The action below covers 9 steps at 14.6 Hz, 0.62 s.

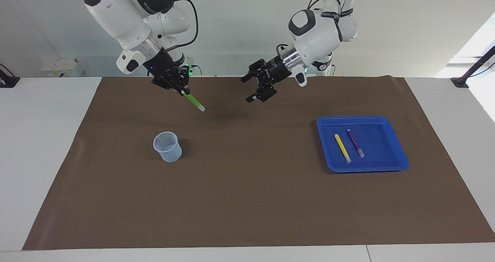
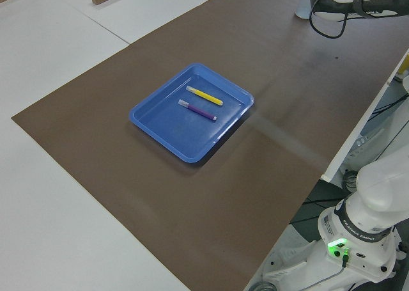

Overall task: Transfer and insert pens with both arms
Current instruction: 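Carry the green pen into the white cup with the right gripper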

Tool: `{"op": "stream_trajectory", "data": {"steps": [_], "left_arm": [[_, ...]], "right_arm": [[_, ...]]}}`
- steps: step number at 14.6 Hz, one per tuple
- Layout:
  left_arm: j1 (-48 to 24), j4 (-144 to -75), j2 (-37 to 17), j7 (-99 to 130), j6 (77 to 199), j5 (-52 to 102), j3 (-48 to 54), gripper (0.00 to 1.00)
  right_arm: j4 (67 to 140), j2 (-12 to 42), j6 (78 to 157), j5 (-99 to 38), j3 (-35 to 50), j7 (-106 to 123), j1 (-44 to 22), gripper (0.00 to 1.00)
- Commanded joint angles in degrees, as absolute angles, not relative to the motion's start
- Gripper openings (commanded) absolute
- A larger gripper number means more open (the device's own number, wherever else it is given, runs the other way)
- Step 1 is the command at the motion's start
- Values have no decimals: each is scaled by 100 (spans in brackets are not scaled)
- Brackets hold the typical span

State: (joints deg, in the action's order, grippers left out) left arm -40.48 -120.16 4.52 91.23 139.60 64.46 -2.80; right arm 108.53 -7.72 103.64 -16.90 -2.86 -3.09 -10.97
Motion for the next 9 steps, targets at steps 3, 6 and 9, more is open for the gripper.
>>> {"op": "stream_trajectory", "data": {"steps": [3, 6, 9], "left_arm": [[-3780, -12225, 615, 8501, 13940, 6163, -281, 100], [-3640, -12226, 615, 8202, 13782, 5548, -290, 100], [-3385, -12217, 598, 7088, 13238, 5335, -290, 100]], "right_arm": [[10845, -432, 10659, -634, -246, 1237, -932, 0], [10846, -62, 10994, -598, -246, 1897, -598, 0], [10889, 18, 11109, -598, -246, 2048, -563, 0]]}}
